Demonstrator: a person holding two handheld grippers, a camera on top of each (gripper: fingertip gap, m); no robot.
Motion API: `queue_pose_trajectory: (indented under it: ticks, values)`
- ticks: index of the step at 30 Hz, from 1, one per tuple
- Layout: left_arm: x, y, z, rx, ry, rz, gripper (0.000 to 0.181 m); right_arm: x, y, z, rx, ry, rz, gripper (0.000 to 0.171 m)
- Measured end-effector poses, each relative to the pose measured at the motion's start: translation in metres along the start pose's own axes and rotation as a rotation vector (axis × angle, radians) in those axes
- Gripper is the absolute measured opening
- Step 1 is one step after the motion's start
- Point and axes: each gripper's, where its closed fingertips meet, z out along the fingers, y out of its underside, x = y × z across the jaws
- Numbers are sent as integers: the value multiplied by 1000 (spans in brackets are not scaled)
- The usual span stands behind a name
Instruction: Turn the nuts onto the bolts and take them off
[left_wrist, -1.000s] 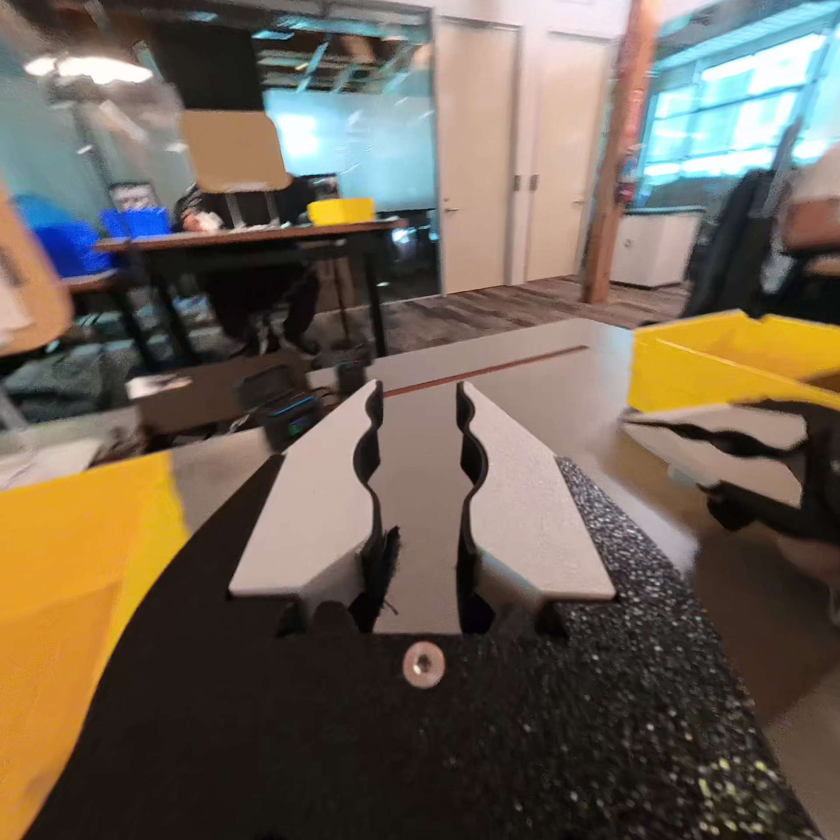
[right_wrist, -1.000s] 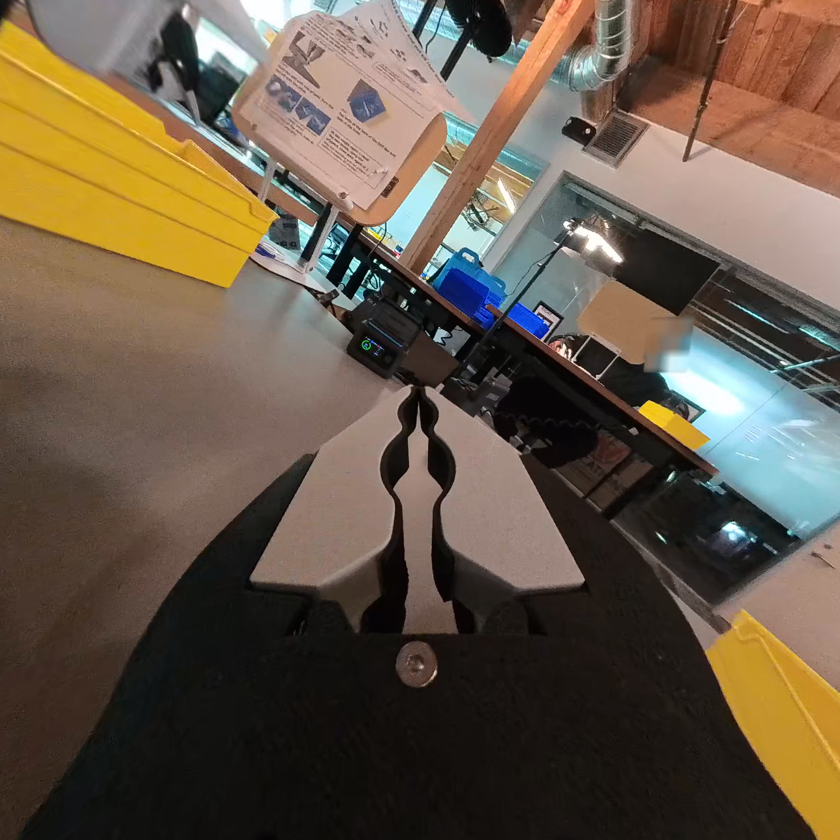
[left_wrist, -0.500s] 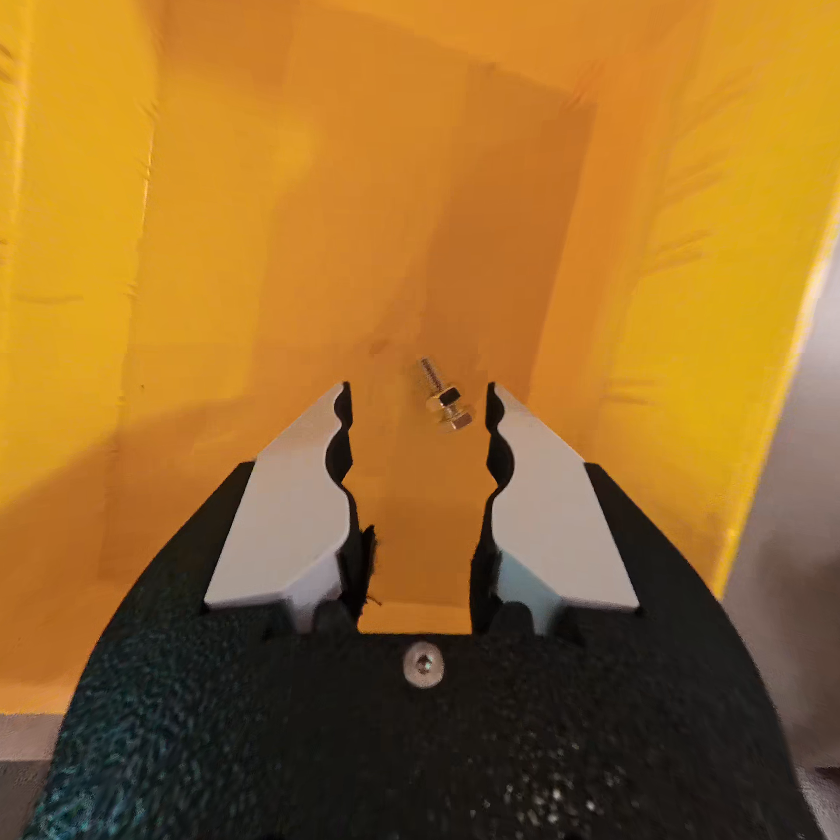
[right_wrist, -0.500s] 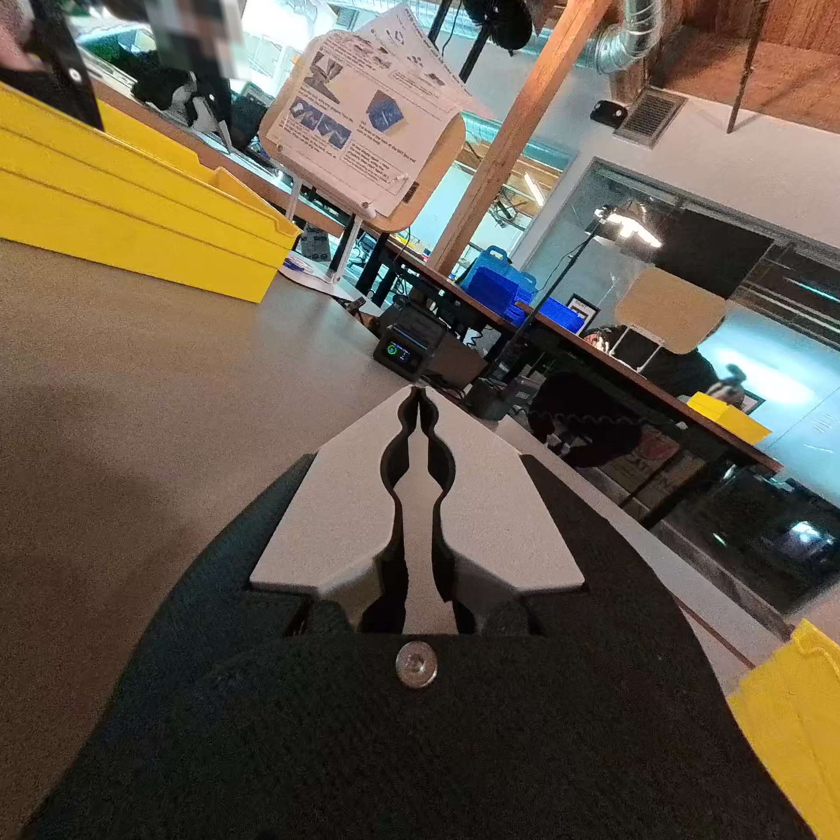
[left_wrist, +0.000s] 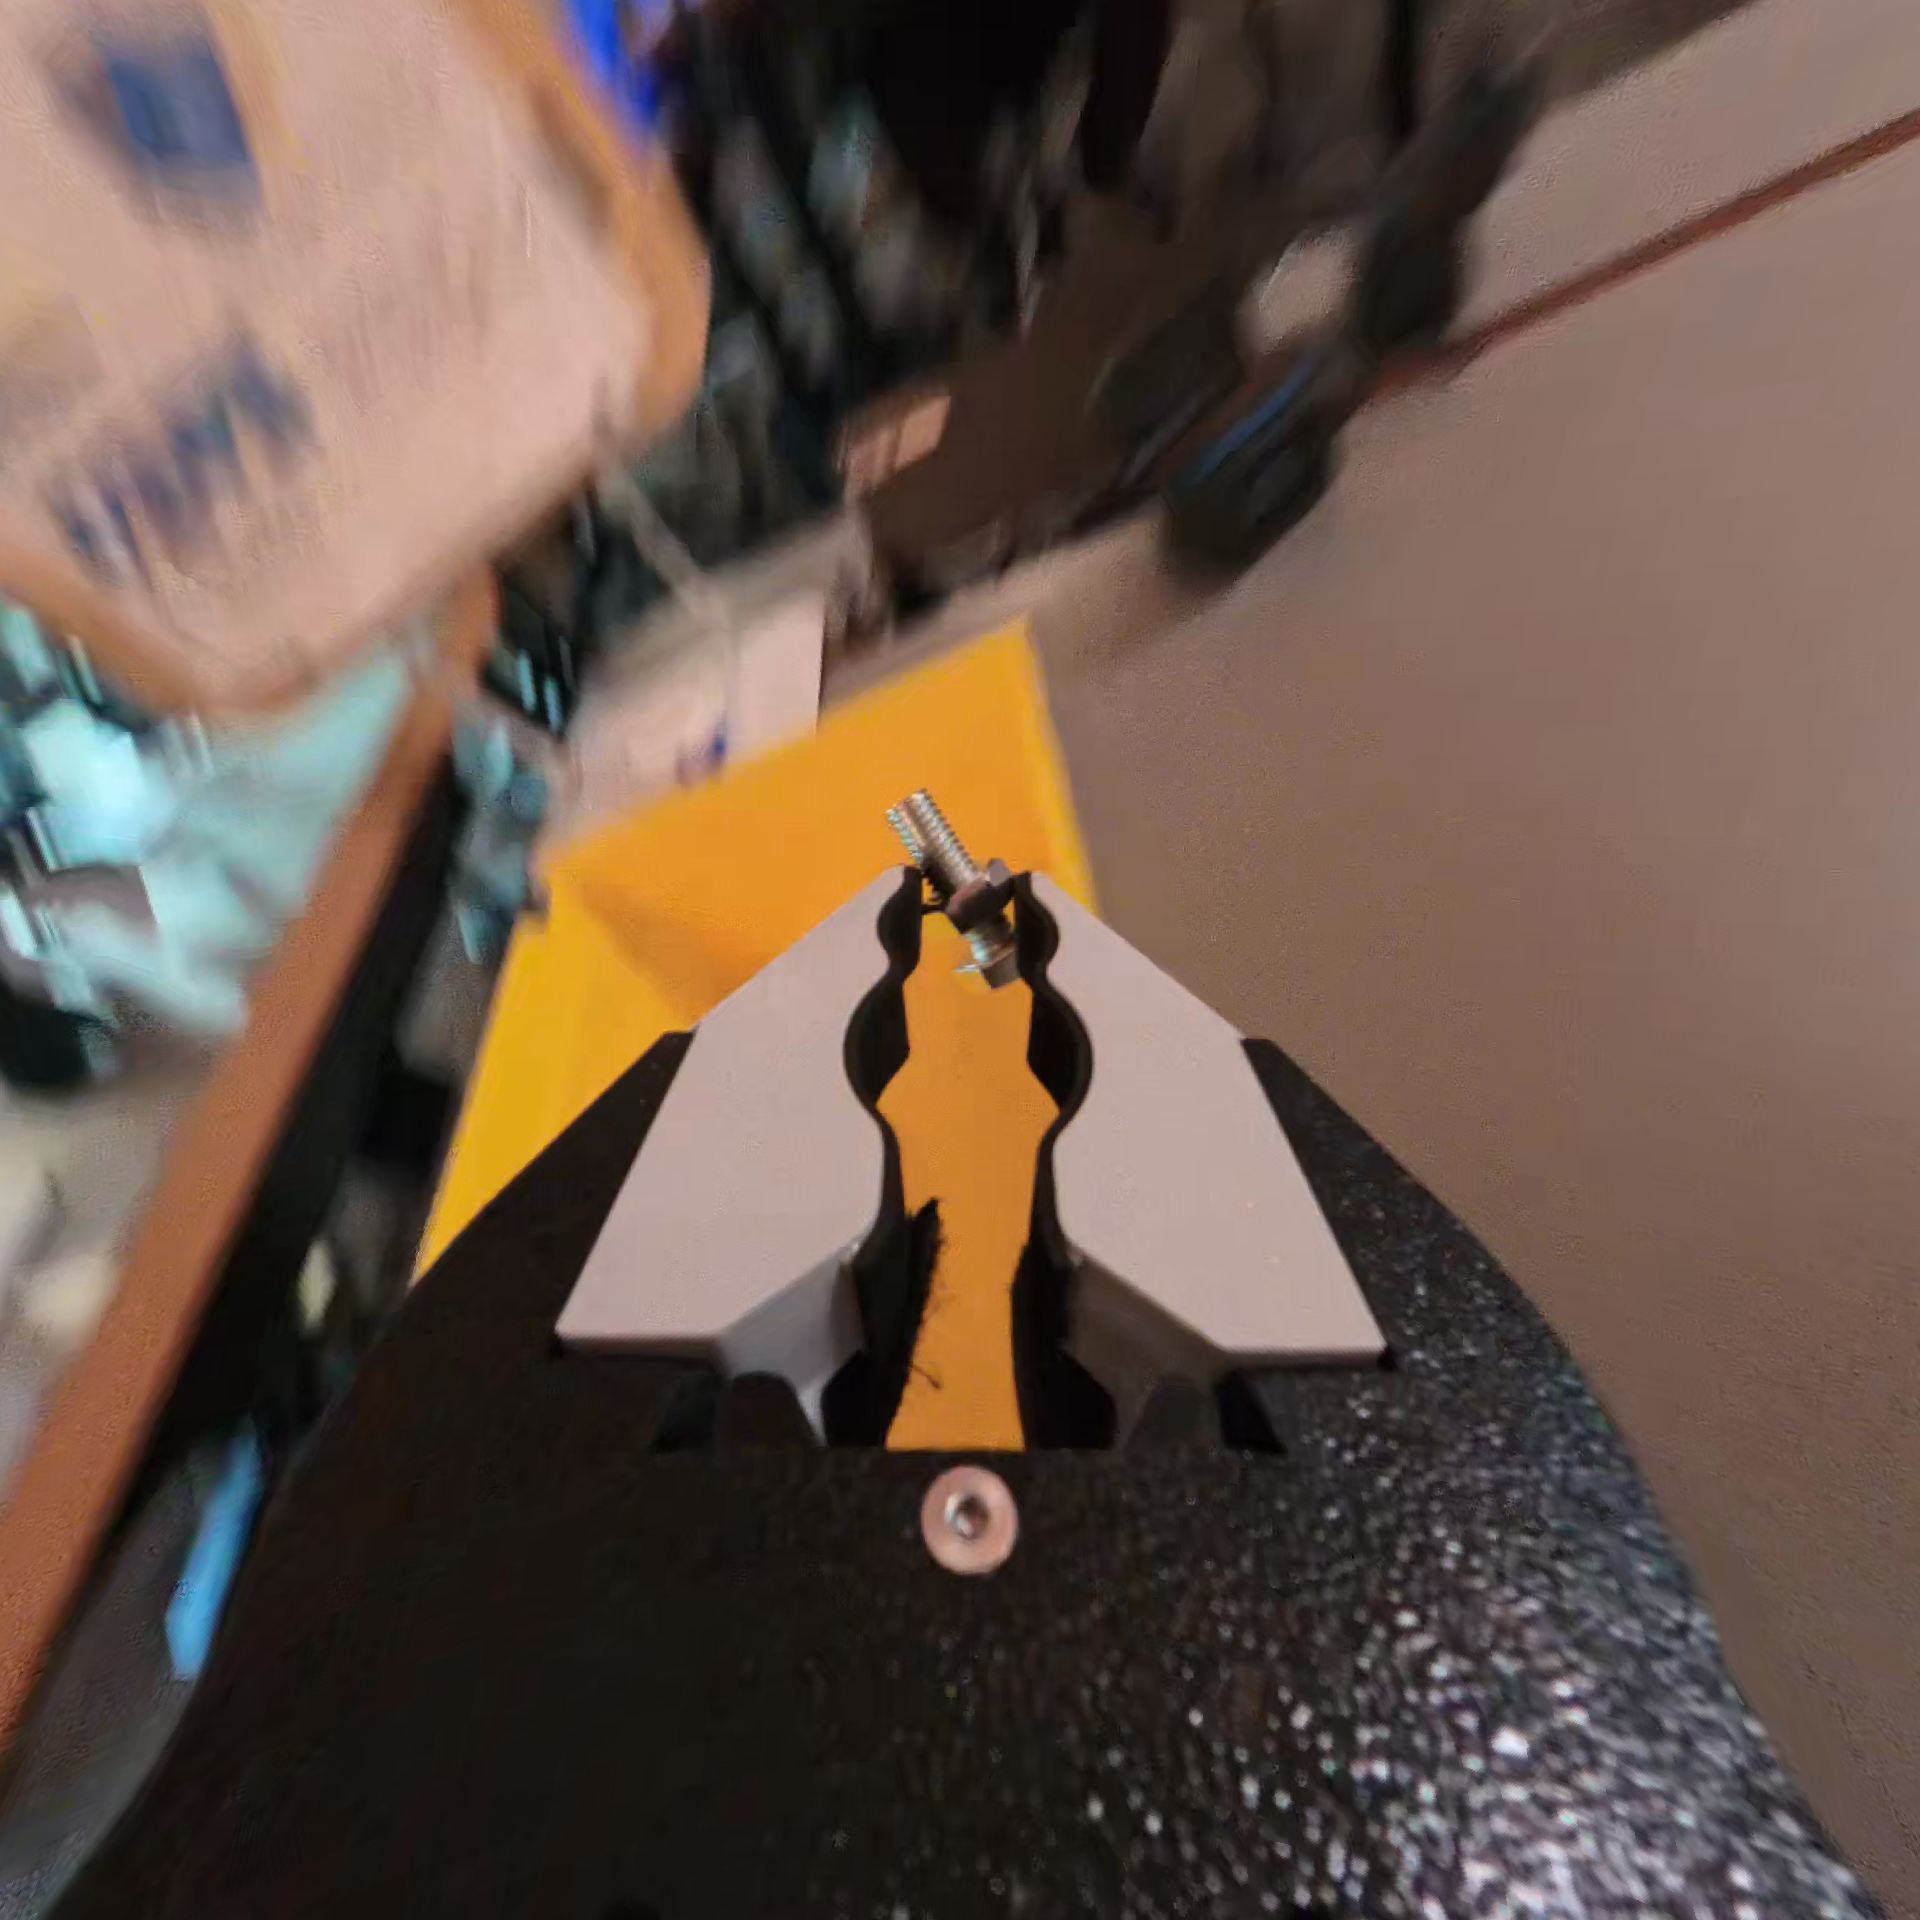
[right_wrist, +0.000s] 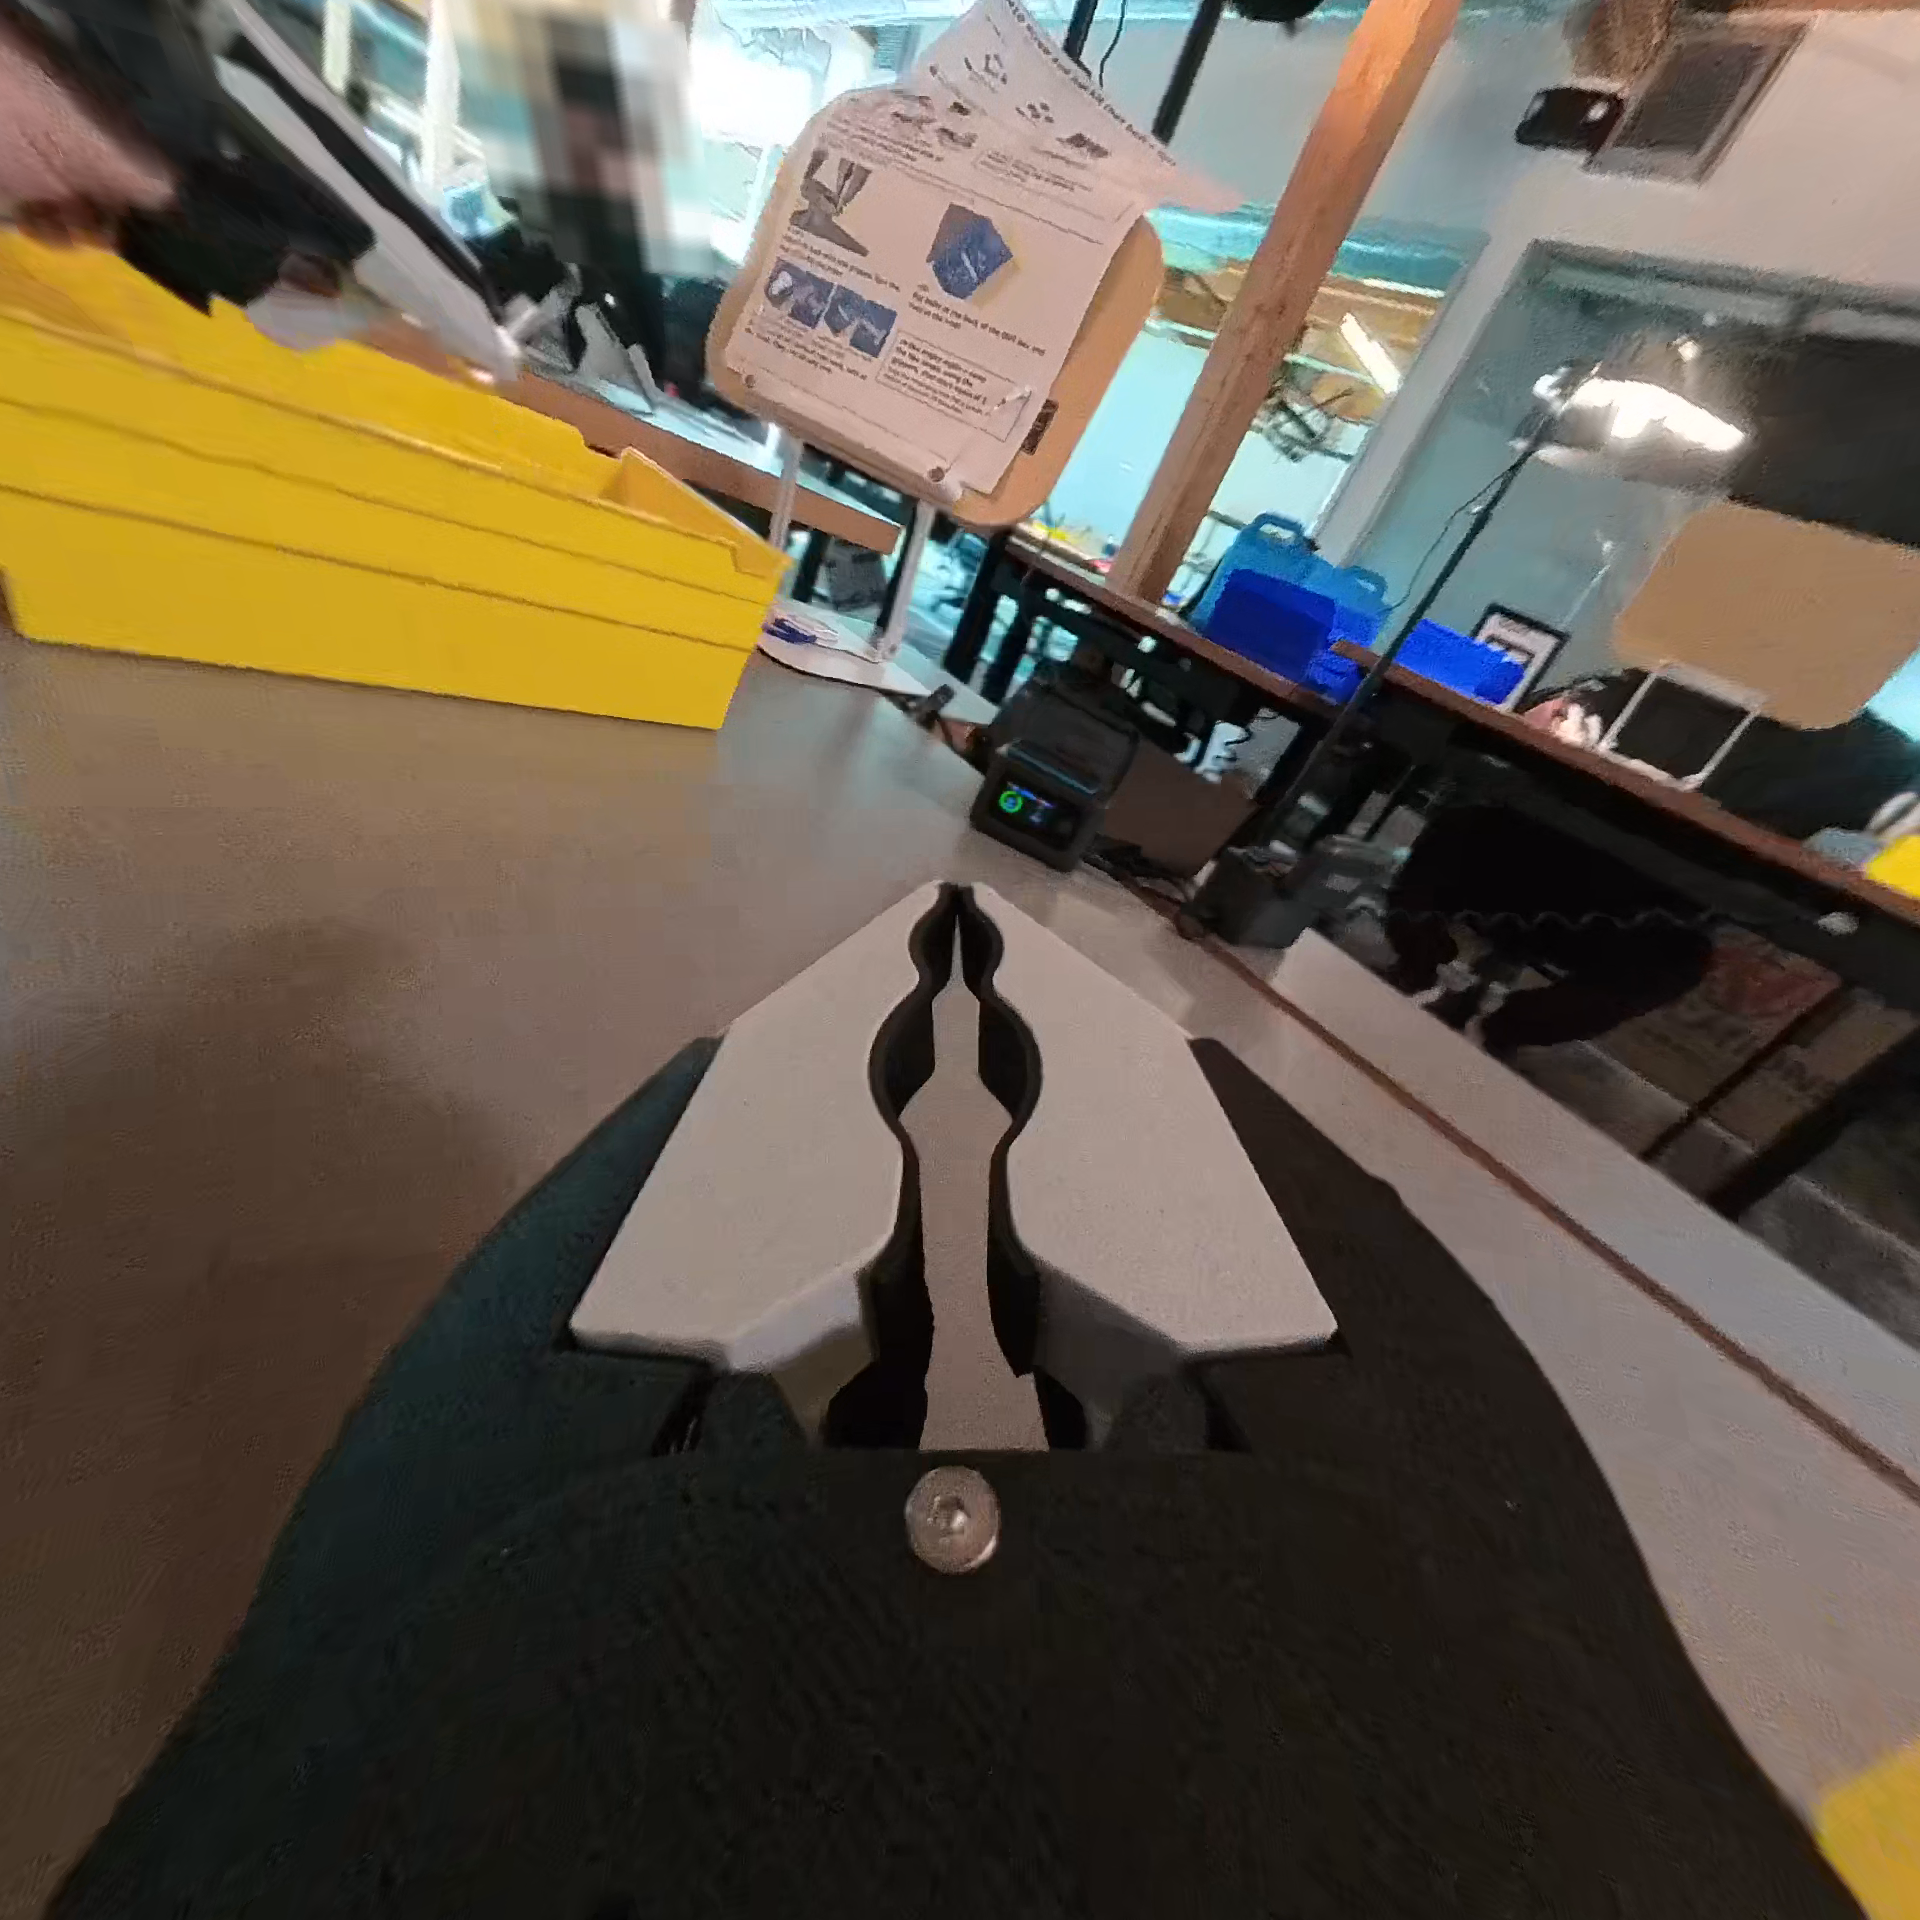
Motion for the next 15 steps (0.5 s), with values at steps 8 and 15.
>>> queue_pose_trajectory:
  ticks: [8,15]
  values:
    - [178,-86,-59,571,190,660,16,-37,-67,14,-49,-417,485,23]
    - [254,-77,-61,663,265,821,16,-44,-38,9,-234,-437,519,22]
